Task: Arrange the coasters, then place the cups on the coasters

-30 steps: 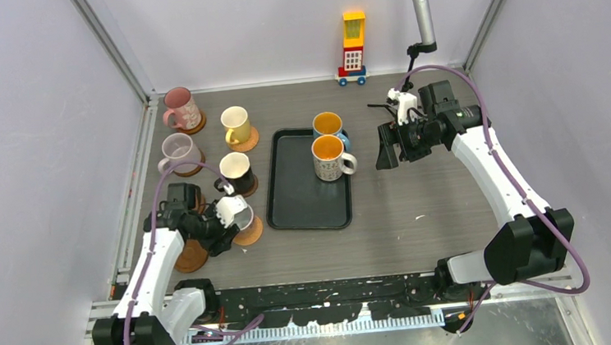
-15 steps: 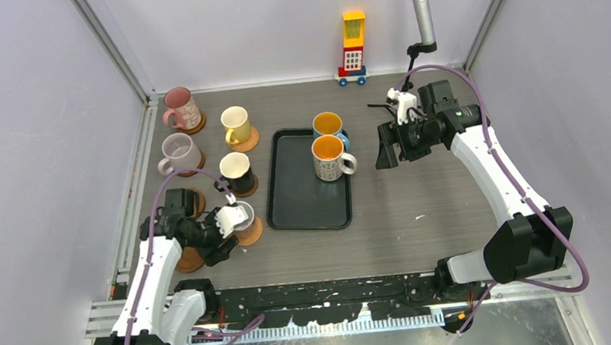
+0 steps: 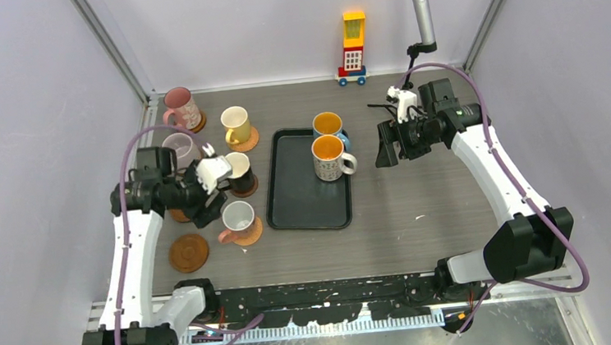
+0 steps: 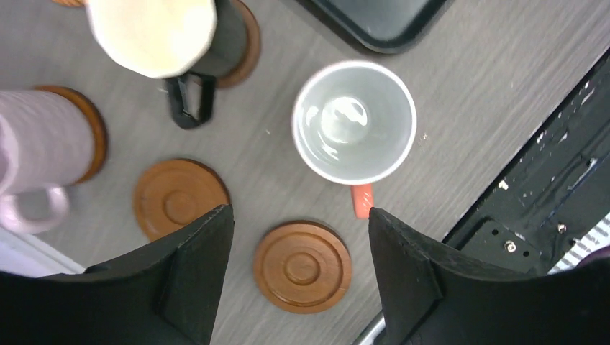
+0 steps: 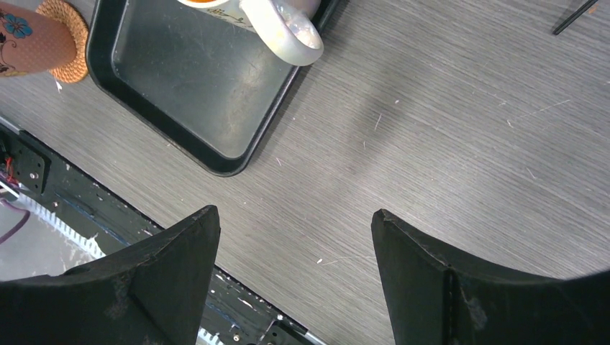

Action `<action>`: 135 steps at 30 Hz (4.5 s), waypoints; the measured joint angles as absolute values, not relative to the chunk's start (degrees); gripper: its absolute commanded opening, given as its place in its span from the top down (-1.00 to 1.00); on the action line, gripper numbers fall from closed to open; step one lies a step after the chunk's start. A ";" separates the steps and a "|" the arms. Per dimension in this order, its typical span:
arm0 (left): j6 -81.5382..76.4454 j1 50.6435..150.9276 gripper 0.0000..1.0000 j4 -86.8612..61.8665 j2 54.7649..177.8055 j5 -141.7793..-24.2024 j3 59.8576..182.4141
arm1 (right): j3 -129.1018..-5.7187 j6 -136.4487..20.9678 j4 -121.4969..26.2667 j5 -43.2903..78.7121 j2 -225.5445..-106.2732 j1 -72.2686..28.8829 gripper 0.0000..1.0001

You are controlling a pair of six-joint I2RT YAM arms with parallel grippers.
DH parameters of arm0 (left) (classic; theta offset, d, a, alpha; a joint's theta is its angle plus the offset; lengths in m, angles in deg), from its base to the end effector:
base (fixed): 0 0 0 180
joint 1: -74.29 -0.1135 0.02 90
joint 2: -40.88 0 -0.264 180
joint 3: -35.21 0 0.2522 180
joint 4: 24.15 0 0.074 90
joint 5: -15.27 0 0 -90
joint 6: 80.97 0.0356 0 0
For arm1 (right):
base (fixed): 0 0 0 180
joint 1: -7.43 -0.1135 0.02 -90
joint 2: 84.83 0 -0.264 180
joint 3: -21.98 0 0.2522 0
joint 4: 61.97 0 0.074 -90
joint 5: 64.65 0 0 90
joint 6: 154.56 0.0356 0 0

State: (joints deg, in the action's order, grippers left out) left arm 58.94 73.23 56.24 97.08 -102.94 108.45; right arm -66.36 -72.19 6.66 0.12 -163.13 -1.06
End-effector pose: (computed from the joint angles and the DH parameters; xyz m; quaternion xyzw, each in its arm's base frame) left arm 0.1618 -0.0138 0.3126 0.4414 0.8361 -0.1179 0.3038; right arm 0.2650 0.0549 0.3253 -0.1903 0.9219 0.2122 0.2626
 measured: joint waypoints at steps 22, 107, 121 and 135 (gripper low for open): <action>24.85 97.71 -0.47 40.33 119.57 -92.60 128.95 | -71.26 -78.10 -5.21 12.69 -181.47 -6.57 -0.49; 8.80 114.71 1.00 9.57 135.55 -71.59 117.91 | -63.96 -62.05 -1.82 7.35 -165.36 -5.04 -0.58; 12.56 102.73 1.00 11.76 124.56 -94.11 119.09 | -63.98 -62.58 -1.82 6.19 -165.51 -4.90 -0.57; 20.50 67.41 1.00 24.39 119.82 -109.93 125.83 | -64.68 -62.77 -1.88 4.12 -168.38 -4.86 -0.57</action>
